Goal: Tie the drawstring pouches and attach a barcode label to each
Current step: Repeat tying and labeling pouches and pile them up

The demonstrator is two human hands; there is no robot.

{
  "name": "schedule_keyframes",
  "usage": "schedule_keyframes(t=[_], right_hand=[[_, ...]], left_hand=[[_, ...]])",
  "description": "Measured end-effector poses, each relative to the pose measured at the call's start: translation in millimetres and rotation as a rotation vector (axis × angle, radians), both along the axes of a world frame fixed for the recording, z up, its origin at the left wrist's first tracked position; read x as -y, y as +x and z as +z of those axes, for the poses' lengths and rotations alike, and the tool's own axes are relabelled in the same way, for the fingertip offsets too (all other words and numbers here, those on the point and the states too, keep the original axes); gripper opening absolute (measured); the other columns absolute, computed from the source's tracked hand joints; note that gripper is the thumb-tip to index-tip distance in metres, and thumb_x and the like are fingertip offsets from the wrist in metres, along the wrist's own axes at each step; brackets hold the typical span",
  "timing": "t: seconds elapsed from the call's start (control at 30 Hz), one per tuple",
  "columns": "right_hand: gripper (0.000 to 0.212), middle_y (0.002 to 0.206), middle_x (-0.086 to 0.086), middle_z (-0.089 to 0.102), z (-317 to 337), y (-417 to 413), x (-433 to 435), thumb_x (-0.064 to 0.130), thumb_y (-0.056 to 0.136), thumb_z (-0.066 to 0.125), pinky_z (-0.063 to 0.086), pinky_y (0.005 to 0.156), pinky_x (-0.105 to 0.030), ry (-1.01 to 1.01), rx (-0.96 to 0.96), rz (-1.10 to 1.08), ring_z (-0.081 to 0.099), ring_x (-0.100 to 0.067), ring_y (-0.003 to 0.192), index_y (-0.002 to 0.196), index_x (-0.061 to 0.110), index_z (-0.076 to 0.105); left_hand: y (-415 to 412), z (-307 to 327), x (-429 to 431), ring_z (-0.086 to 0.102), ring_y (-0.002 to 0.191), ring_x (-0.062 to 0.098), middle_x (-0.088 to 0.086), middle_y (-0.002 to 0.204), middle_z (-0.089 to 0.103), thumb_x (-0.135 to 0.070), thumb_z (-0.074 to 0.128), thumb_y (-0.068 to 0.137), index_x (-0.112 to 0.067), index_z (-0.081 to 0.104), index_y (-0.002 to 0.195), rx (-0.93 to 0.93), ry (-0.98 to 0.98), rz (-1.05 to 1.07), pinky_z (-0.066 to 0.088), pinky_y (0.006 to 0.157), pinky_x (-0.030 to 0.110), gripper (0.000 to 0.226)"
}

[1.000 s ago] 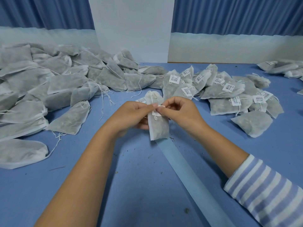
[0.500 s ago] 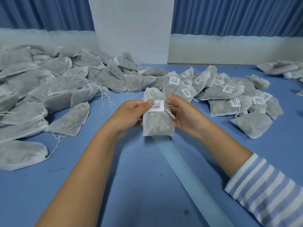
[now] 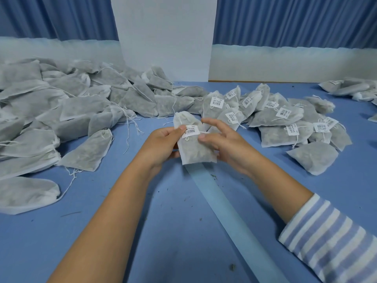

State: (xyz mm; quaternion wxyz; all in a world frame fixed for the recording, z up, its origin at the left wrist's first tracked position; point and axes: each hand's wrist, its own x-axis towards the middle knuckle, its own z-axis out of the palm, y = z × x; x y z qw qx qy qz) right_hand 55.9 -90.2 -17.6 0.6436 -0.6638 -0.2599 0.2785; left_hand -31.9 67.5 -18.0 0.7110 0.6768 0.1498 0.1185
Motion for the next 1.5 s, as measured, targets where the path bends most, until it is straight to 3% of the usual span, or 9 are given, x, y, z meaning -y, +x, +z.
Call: schedule_keyframes(t=[0.13, 0.33, 0.4, 0.47, 0.57, 0.7, 0.87, 1.27, 1.5], right_hand=[[0.042, 0.085, 0.006, 0.073, -8.2, 4.5, -1.3, 0.012, 0.09, 0.068, 0.055, 0.065, -0.023, 0.142, 0.126, -0.117, 0.067, -0.006, 0.075, 0.123, 0.037, 0.057], [0.015, 0.056, 0.03, 0.054, -33.9, 34.5, 6.1, 0.011, 0.094, 0.062, 0.048, 0.062, -0.014, -0.051, 0.403, -0.427, 0.051, 0.007, 0.057, 0.102, 0.014, 0.074], [0.021, 0.066, 0.028, 0.055, -38.5, 41.9, 6.0, 0.013, 0.094, 0.061, 0.056, 0.064, -0.021, -0.124, 0.398, -0.419, 0.055, 0.006, 0.055, 0.111, 0.013, 0.072], [0.032, 0.095, 0.017, 0.053, -39.8, 48.0, 4.8, 0.019, 0.089, 0.065, 0.051, 0.072, -0.015, -0.255, 0.477, -0.348, 0.059, 0.004, 0.071, 0.122, 0.019, 0.068], [0.055, 0.118, 0.003, 0.041, -48.3, 58.0, 2.6, 0.02, 0.085, 0.068, 0.03, 0.092, -0.011, -0.492, 0.728, -0.22, 0.048, -0.012, 0.113, 0.139, 0.02, 0.054], [0.056, 0.129, -0.011, 0.04, -57.0, 69.5, 0.4, 0.027, 0.095, 0.06, 0.033, 0.102, -0.025, -0.589, 0.808, -0.305, 0.043, -0.029, 0.123, 0.147, 0.021, 0.042], [0.055, 0.129, -0.01, 0.039, -58.1, 65.3, -0.6, 0.038, 0.089, 0.067, 0.032, 0.103, -0.028, -0.585, 0.838, -0.355, 0.04, -0.03, 0.125, 0.141, 0.032, 0.05], [0.046, 0.153, -0.014, 0.02, -44.2, 34.0, -5.8, 0.028, 0.084, 0.064, 0.032, 0.107, -0.045, -0.642, 1.001, -0.501, 0.023, -0.037, 0.137, 0.13, 0.029, 0.059], [0.027, 0.135, -0.009, 0.045, -46.2, 29.8, -8.8, 0.019, 0.088, 0.063, 0.032, 0.103, -0.032, -0.517, 1.017, -0.448, 0.034, -0.029, 0.125, 0.114, 0.021, 0.07]], left_hand=[[4.5, 0.4, 1.2, 0.066, 0.058, 0.005, -0.008, 0.066, 0.071, -0.041, 0.053, 0.1, -0.015, 0.071, 0.085, -0.029, -0.072, 0.09, 0.056, 0.057, 0.02, 0.036], [10.0, -6.4, -19.7, 0.066, 0.068, 0.01, -0.001, 0.089, 0.072, -0.04, 0.049, 0.102, -0.014, 0.068, 0.092, -0.089, -0.065, 0.29, 0.055, 0.056, 0.019, 0.033], [9.1, -10.8, -28.6, 0.062, 0.067, 0.015, 0.001, 0.085, 0.069, -0.03, 0.051, 0.102, -0.014, 0.066, 0.085, -0.1, -0.014, 0.378, 0.053, 0.054, 0.019, 0.028], [6.4, -18.8, -40.1, 0.056, 0.07, 0.022, 0.004, 0.084, 0.066, -0.02, 0.052, 0.098, -0.015, 0.063, 0.081, -0.174, 0.282, 0.495, 0.048, 0.063, 0.027, 0.021], [-2.9, -25.7, -53.0, 0.061, 0.101, 0.03, 0.007, 0.111, 0.067, -0.011, 0.05, 0.092, -0.012, 0.067, 0.113, -0.345, 0.733, 0.608, 0.047, 0.082, 0.035, 0.028], [-9.0, -29.3, -62.0, 0.047, 0.123, 0.042, 0.023, 0.13, 0.052, -0.004, 0.053, 0.09, -0.003, 0.061, 0.122, -0.499, 1.011, 0.66, 0.039, 0.098, 0.045, 0.034], [-12.9, -29.0, -70.2, 0.023, 0.143, 0.04, 0.026, 0.152, 0.028, -0.006, 0.053, 0.092, -0.002, 0.043, 0.139, -0.732, 1.013, 0.669, 0.017, 0.118, 0.047, 0.048], [-15.5, -28.4, -86.1, 0.041, 0.126, 0.039, 0.019, 0.133, 0.049, -0.034, 0.059, 0.093, -0.008, 0.059, 0.123, -0.788, 1.161, 0.642, 0.031, 0.1, 0.042, 0.04], [-9.0, -17.6, -56.0, 0.055, 0.1, 0.027, 0.0, 0.098, 0.064, -0.048, 0.066, 0.082, -0.025, 0.069, 0.091, -0.396, 1.108, 0.364, 0.037, 0.09, 0.038, 0.025]])
